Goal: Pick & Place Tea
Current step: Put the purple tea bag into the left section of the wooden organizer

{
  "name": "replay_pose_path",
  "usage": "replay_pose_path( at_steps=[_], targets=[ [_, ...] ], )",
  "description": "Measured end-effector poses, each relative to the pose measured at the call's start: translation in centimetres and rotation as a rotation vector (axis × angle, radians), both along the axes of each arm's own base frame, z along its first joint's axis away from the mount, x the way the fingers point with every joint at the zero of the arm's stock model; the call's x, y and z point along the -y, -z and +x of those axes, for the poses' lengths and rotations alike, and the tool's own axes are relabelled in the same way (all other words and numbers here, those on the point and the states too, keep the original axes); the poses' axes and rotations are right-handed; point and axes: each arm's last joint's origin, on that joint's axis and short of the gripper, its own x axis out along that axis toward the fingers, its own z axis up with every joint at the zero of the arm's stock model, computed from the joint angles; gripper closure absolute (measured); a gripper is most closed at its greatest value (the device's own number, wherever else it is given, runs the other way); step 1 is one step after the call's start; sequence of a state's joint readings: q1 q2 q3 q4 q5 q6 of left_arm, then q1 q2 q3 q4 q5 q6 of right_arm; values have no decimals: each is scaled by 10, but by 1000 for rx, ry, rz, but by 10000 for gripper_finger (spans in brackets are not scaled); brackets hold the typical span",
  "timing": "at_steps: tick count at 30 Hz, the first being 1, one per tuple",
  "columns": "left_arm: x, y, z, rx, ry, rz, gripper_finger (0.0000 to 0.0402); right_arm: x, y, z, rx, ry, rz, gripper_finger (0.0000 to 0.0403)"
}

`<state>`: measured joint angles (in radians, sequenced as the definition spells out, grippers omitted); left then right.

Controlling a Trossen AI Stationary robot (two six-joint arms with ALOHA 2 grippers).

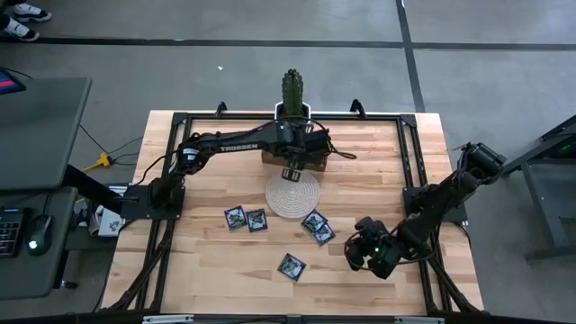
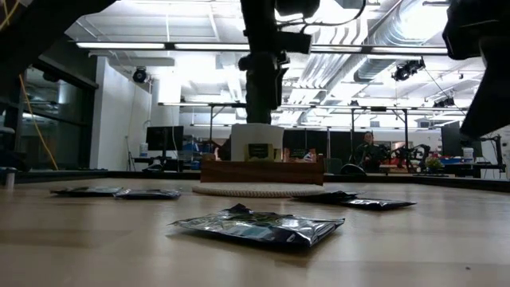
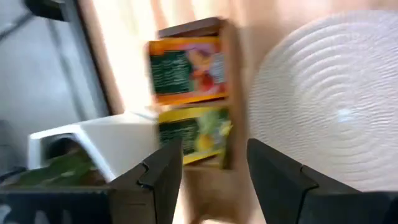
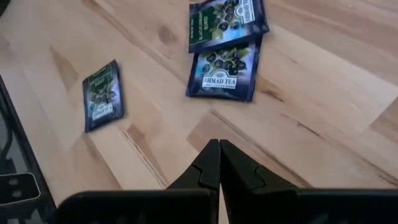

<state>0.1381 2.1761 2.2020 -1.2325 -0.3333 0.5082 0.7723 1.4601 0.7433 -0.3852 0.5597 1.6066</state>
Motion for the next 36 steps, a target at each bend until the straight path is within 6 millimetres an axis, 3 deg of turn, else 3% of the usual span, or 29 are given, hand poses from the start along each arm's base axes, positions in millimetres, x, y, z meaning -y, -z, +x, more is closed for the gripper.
replay_pose_path(
  at_steps=[6,15,21,28,32,36],
  targets=[
    [22,3,1,9,13,-126,245,7,0,6,4,11,-32,402],
    [56,9,2,-9,36,-155,344,8,0,7,0,3,-43,402],
    [57,-23,-14,65,43,-176,395,5,-2,4,2,-19,-38,402],
    [55,-66,-36,205,44,-184,400,6,-3,2,10,-20,-60,403],
    [56,-72,-34,266,56,-232,401,9,-5,7,40,-16,-100,403],
    [63,-62,-24,331,86,-332,401,16,-7,18,60,-40,-120,403]
  ],
)
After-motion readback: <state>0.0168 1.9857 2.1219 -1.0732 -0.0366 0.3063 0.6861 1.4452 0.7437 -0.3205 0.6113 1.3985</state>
